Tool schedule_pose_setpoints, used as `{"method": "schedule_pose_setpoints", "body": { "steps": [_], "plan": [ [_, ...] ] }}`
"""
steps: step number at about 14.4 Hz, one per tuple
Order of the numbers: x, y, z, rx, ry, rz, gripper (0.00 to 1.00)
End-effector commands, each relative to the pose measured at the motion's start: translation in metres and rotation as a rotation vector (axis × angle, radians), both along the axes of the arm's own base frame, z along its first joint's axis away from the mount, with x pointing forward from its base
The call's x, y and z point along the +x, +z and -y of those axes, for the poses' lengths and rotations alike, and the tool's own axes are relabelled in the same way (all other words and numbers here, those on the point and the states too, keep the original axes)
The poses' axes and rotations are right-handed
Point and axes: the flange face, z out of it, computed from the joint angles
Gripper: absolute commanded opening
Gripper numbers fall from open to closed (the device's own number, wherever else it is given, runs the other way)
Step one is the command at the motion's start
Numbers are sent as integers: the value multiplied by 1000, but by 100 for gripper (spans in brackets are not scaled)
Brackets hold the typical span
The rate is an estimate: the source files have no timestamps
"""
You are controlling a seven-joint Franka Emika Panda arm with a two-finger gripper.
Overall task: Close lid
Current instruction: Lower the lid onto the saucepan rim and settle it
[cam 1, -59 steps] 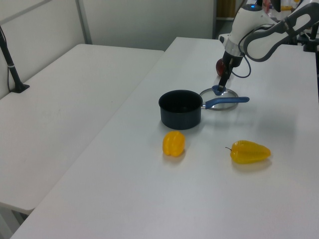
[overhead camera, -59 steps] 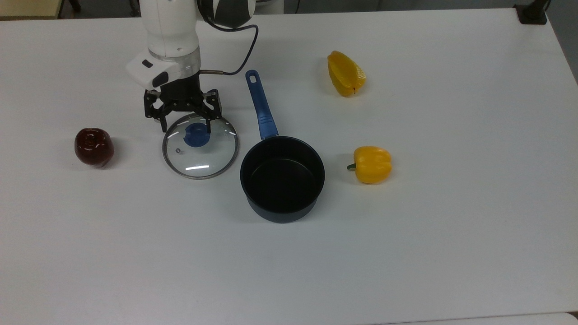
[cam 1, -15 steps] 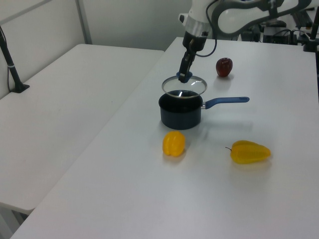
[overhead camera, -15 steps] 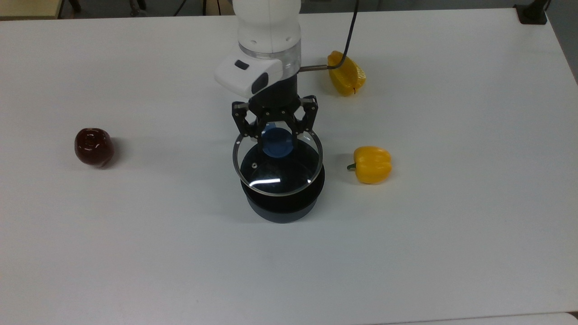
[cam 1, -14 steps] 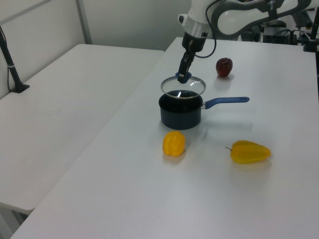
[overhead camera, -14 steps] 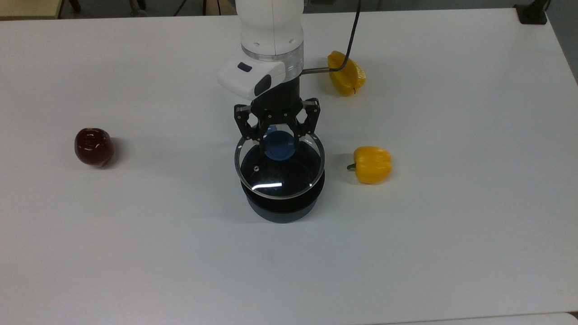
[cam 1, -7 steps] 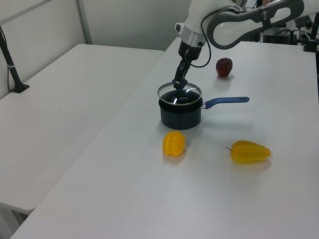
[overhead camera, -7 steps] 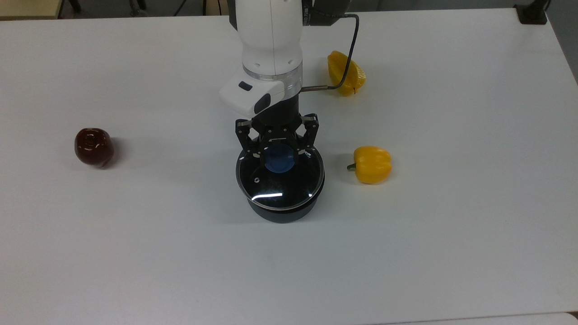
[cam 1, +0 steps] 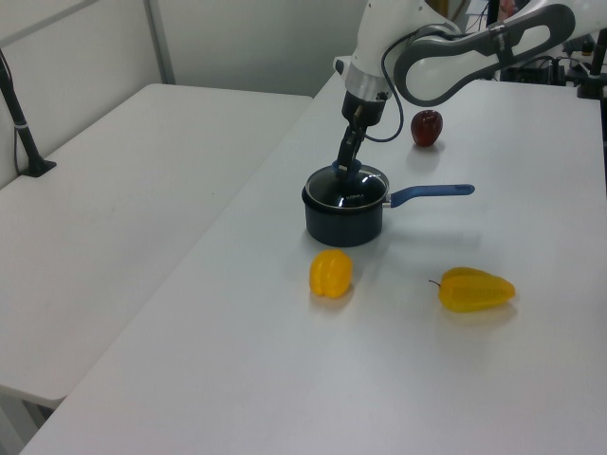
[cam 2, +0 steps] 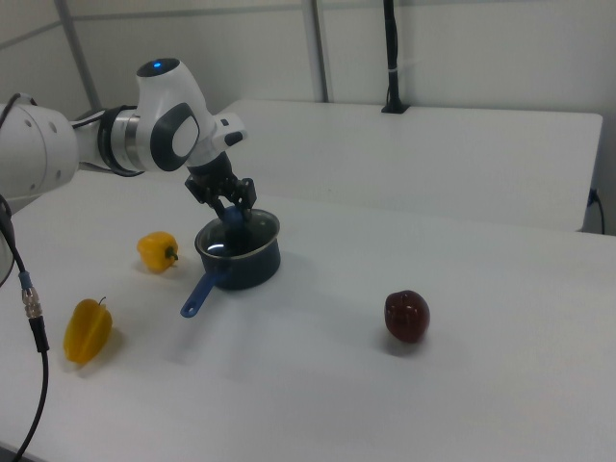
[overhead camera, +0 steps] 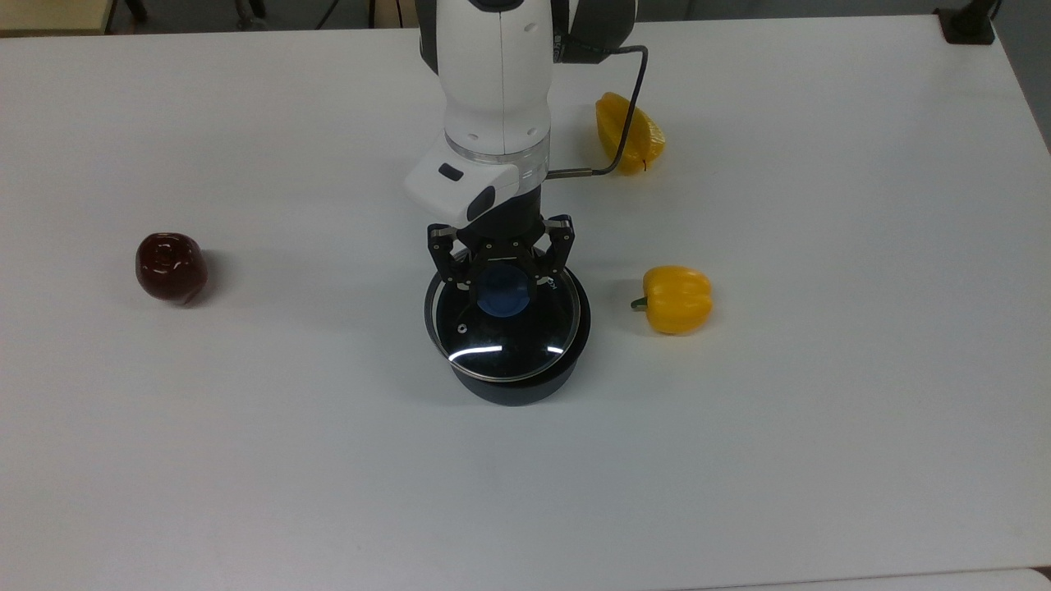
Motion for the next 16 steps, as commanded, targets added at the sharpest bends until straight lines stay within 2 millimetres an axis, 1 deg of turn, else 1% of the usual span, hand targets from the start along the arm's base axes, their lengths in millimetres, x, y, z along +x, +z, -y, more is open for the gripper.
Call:
{"method": "schedule_pose_setpoints", "body": {
  "steps": [1,3,7,8,9,11,15,16],
  "plan": [
    [-4,3,-15,-9,5,24,43],
    [-4,4,-19,-6,-1,25,43],
    [-1,7,-18,5,-15,55,43],
    [1,3,-15,8,-19,62,43],
    [3,-5,-16,6,-19,55,43],
    [4,-5,-14,7,-21,56,43],
    [0,-6,-17,3,-18,37,43],
    [0,-6,-16,4,-21,37,48]
  ]
}}
